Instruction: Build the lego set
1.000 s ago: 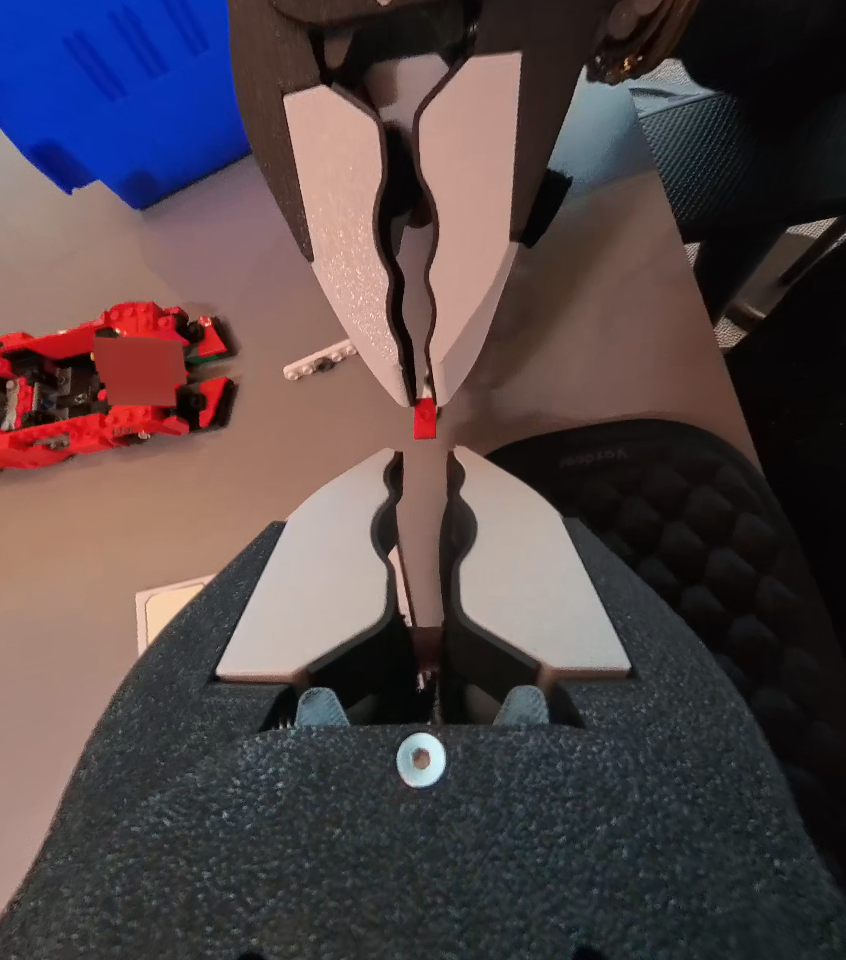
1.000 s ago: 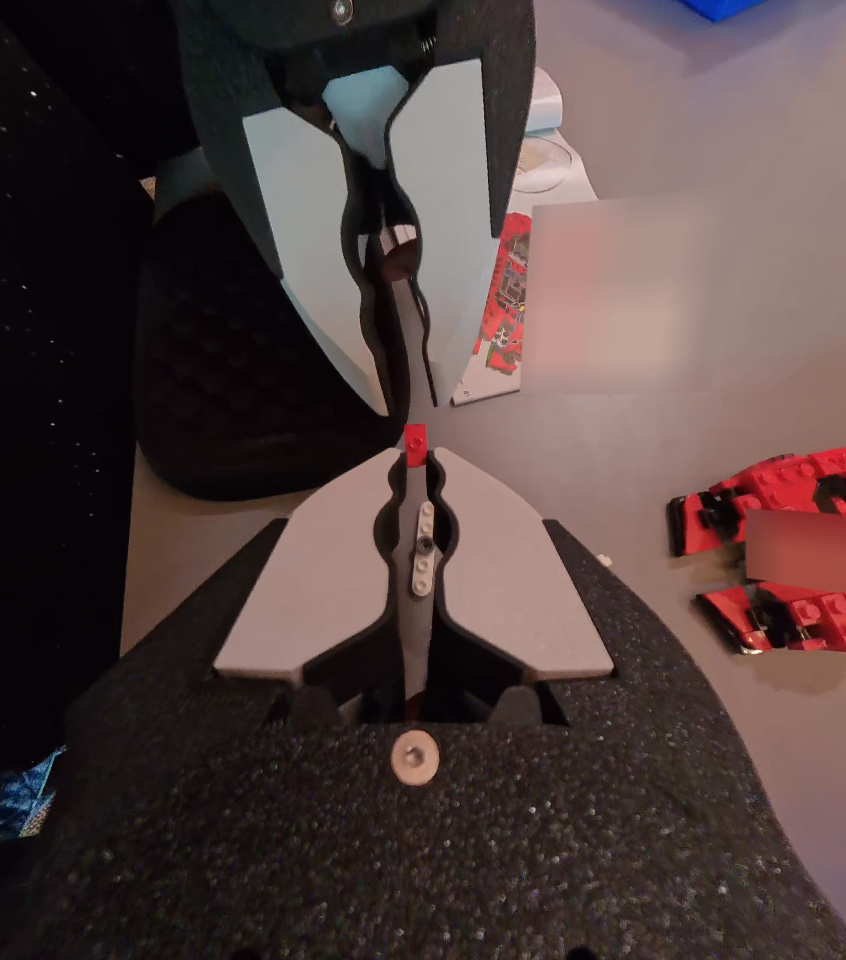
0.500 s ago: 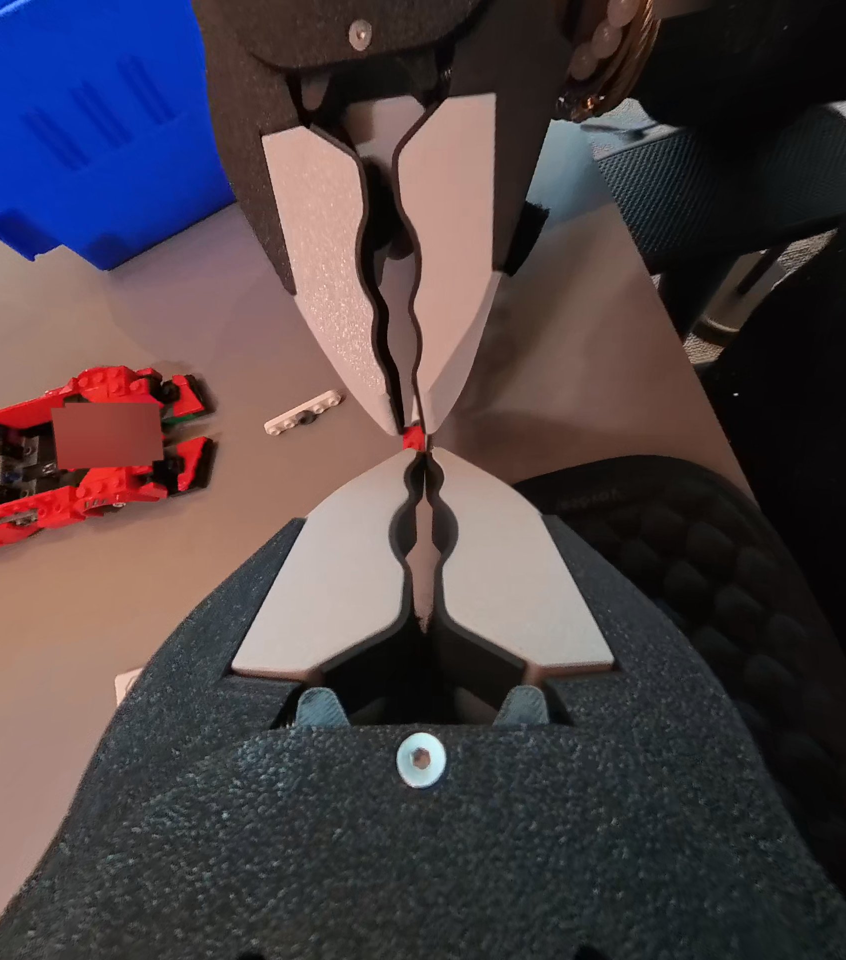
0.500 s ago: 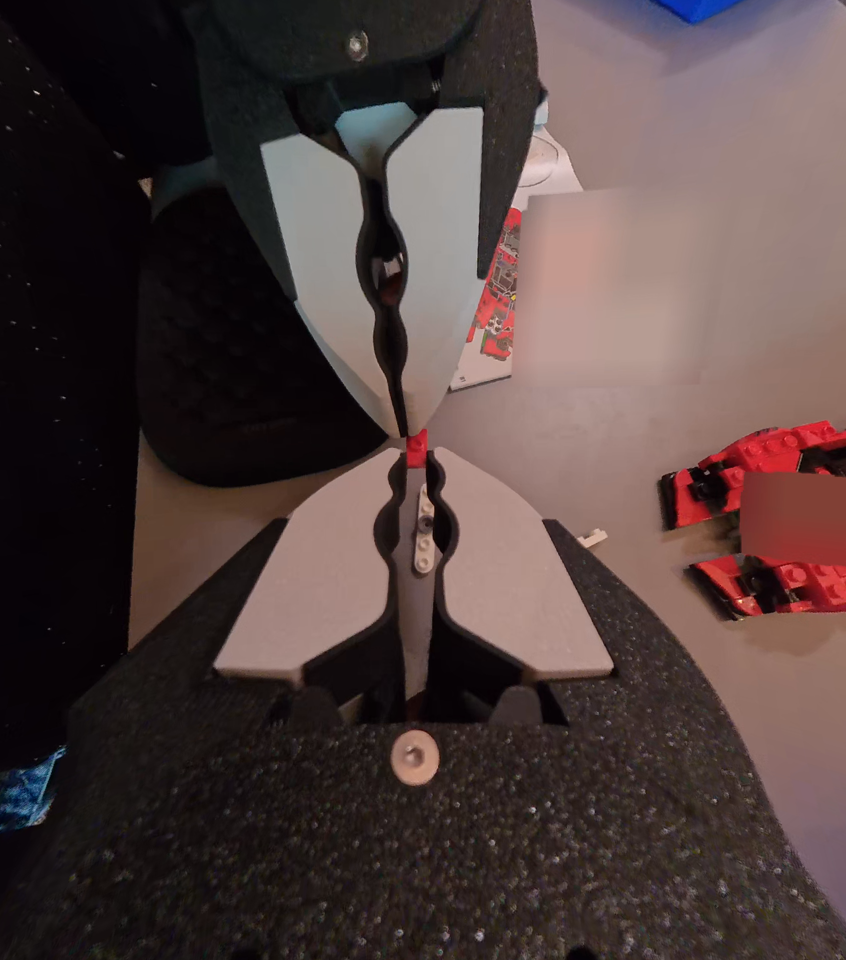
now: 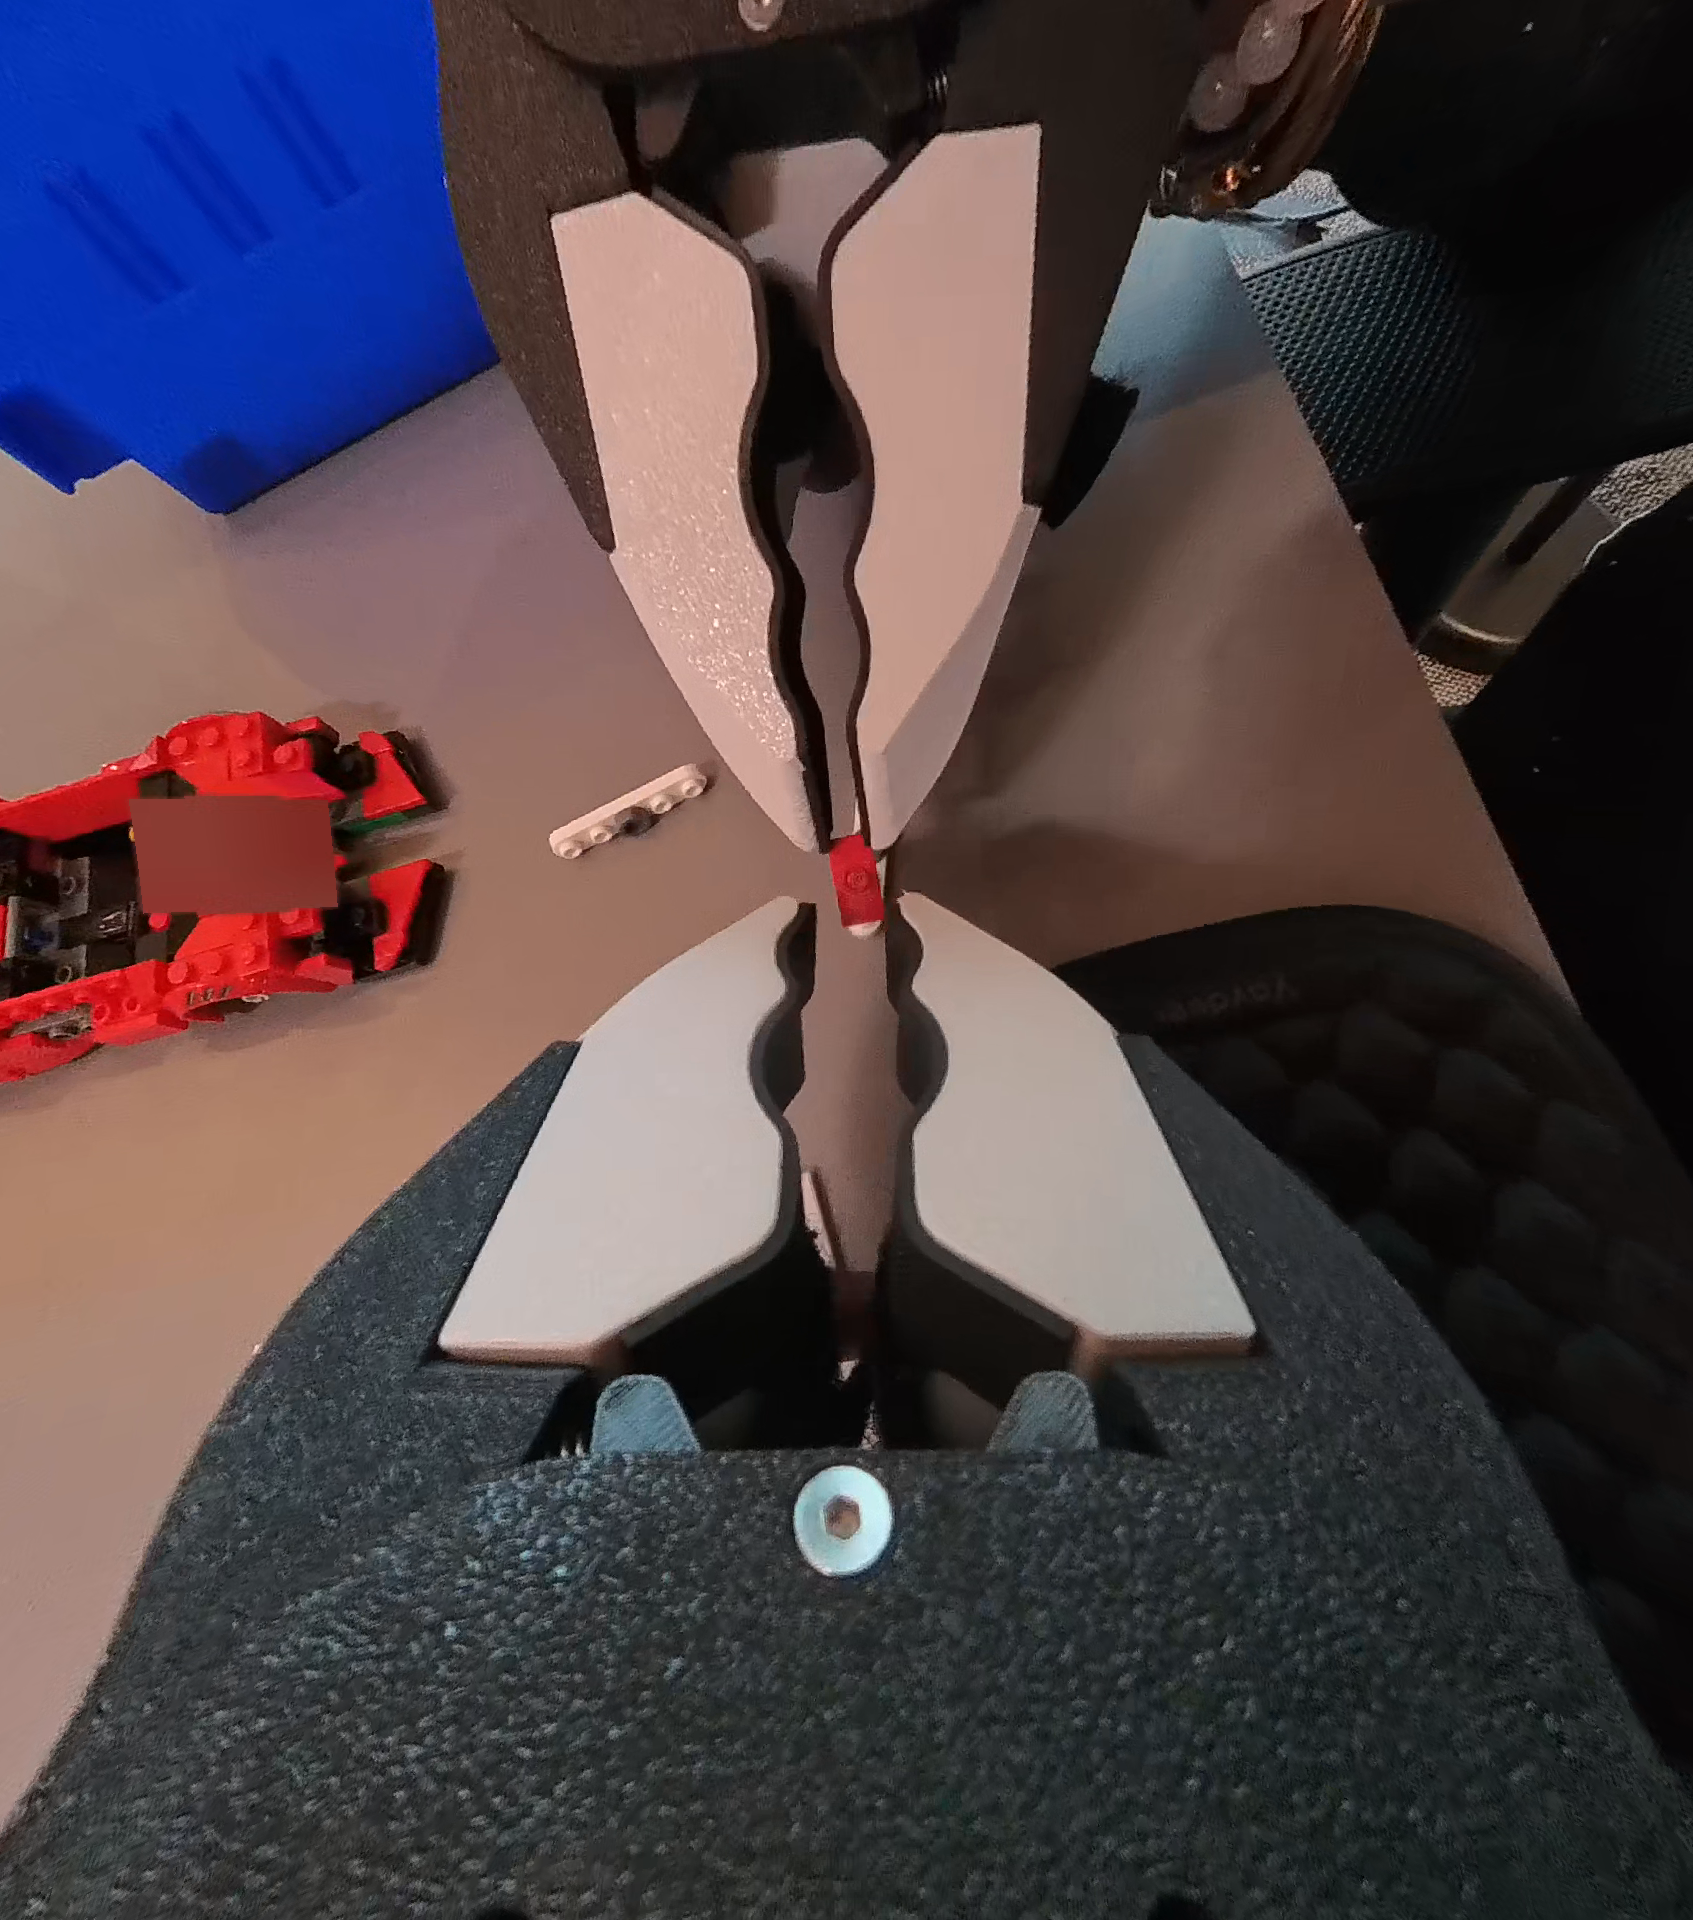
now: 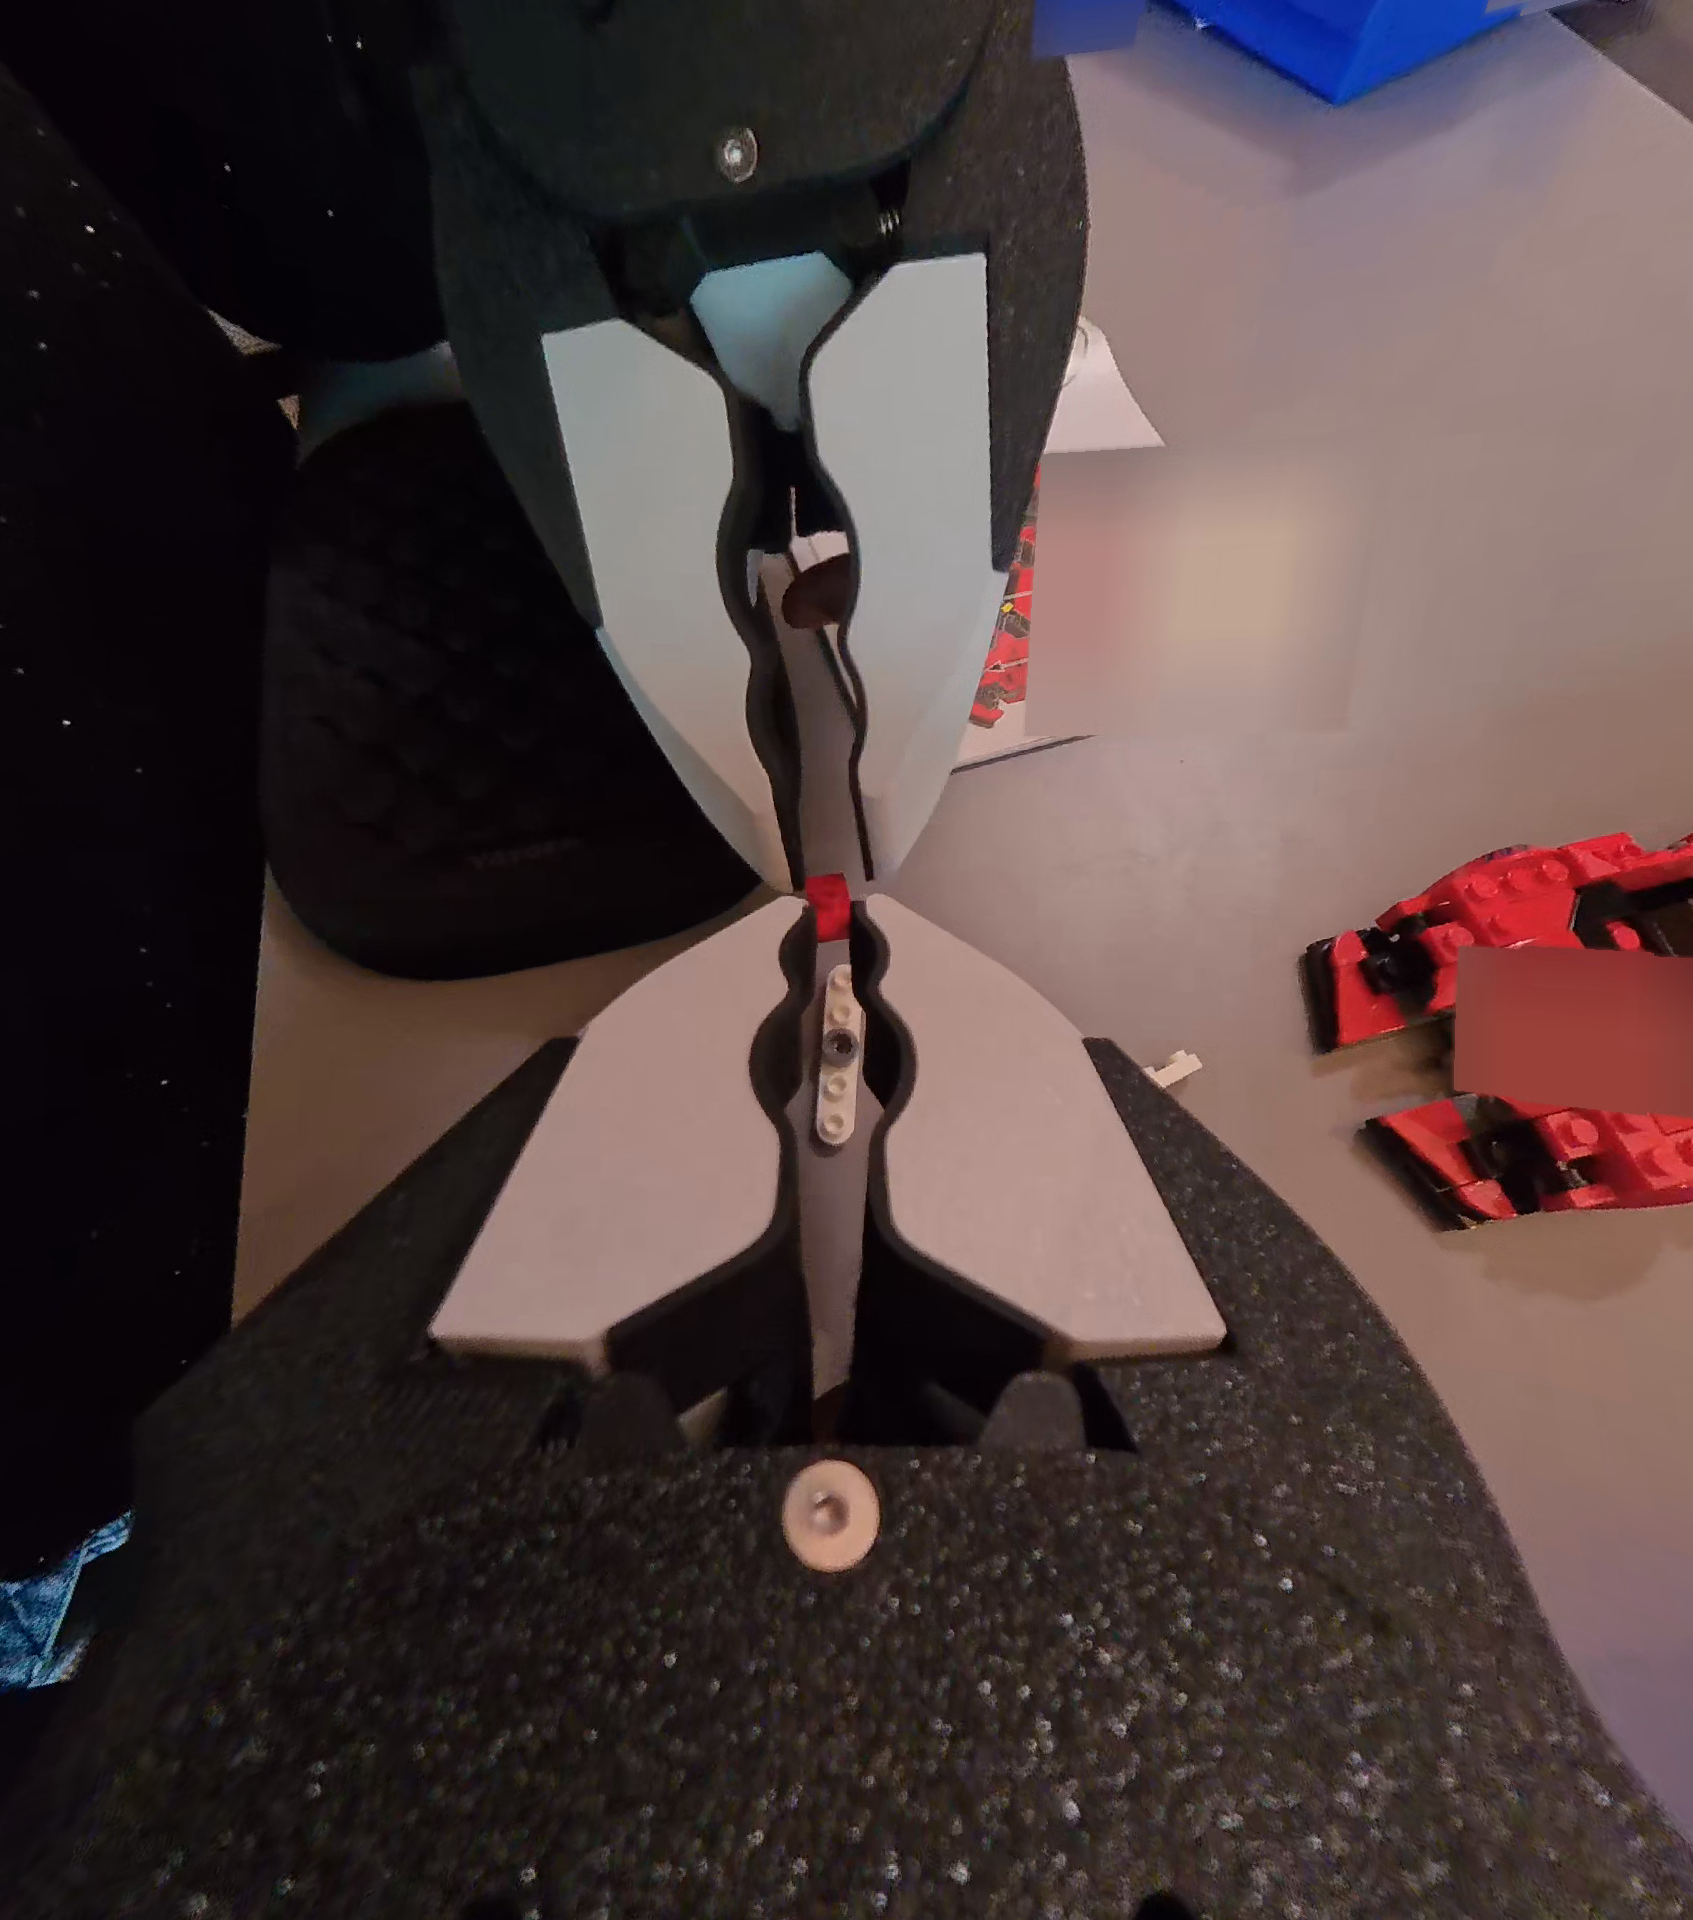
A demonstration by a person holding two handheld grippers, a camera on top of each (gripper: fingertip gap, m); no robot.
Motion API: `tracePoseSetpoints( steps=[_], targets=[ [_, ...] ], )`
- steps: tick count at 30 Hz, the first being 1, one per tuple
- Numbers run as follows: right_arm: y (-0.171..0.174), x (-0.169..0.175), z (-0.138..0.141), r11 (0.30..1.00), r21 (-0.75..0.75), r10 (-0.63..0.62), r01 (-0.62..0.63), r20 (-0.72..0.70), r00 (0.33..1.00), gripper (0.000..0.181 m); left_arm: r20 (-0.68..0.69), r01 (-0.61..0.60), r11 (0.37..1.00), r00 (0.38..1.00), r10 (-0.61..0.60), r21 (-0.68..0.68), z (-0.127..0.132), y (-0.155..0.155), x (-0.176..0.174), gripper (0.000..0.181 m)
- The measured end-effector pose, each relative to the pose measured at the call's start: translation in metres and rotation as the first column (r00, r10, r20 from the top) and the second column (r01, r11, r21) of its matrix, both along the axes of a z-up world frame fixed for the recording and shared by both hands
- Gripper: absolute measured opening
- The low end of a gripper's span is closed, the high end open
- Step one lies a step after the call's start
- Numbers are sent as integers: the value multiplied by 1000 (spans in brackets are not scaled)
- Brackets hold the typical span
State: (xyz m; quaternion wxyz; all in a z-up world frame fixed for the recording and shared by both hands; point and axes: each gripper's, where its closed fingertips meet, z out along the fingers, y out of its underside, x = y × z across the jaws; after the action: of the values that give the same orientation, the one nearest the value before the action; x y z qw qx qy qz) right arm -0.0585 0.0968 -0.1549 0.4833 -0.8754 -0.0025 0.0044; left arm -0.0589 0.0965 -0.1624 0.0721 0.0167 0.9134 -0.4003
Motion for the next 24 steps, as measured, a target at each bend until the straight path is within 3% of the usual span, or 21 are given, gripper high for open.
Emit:
tracePoseSetpoints(
  steps=[10,14,20,24],
  targets=[
    [-6,-1,-4,999,8,-38,38,-27,999,6,-15,52,998,999,-52,23,-3,-5,-3,7],
    [-22,0,-14,994,-83,-84,76,-98,992,12,51,76,988,995,-83,138,-9,4,7,0],
    [-36,-3,-24,983,-151,-114,103,-65,991,12,45,79,985,995,-87,153,-17,7,15,0],
    [-59,-26,-13,992,-125,-26,19,-53,998,13,29,48,995,998,-51,89,-7,11,11,3]
  ],
)
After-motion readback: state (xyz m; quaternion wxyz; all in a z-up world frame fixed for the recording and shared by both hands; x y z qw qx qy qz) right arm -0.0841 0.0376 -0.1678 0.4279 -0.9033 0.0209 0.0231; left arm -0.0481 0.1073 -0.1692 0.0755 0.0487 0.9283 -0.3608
